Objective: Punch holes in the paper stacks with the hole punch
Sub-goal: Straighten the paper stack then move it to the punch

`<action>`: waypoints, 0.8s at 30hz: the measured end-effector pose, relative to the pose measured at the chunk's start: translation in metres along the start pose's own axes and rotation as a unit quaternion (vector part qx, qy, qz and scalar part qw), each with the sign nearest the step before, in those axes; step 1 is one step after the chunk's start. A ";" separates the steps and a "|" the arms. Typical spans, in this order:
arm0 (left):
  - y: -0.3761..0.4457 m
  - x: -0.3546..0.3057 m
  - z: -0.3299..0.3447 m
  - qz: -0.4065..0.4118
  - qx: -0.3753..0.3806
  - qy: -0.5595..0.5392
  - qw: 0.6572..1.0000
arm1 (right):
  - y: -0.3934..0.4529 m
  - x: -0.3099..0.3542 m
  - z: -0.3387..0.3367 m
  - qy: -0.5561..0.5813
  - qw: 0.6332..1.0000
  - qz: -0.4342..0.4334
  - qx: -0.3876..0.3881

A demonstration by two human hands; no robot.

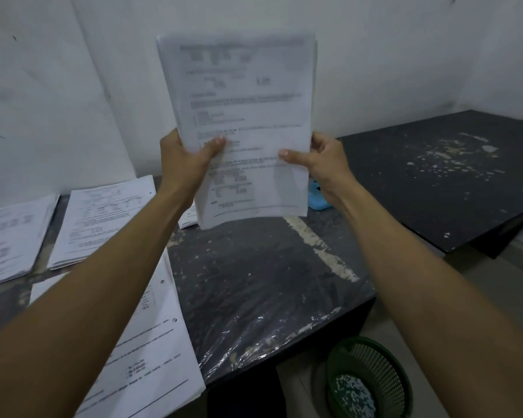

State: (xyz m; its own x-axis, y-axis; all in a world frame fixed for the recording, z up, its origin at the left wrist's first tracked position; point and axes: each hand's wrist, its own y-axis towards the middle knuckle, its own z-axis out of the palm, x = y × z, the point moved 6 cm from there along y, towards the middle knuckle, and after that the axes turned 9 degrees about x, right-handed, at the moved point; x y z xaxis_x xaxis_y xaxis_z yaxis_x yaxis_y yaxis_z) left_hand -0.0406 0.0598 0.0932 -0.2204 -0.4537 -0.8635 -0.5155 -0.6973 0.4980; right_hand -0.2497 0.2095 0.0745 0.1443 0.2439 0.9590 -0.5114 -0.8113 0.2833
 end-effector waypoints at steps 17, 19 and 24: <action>-0.034 0.052 0.004 -0.093 0.051 -0.043 0.993 | -0.029 -0.080 0.000 -0.004 0.997 0.083 0.007; -0.036 0.054 0.006 -0.099 0.048 -0.048 0.993 | -0.033 -0.085 0.004 0.016 0.996 0.083 0.004; -0.035 0.057 0.006 -0.113 0.037 -0.051 0.992 | -0.037 -0.087 0.010 0.013 0.997 0.068 -0.023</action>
State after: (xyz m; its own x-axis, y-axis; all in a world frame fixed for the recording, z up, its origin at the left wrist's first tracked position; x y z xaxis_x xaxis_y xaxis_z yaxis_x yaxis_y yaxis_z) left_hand -0.0401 0.0619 0.0263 -0.1740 -0.2292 -0.9577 -0.6201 -0.7300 0.2874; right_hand -0.2347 0.2129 -0.0189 0.0493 0.1474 0.9878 -0.5633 -0.8127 0.1494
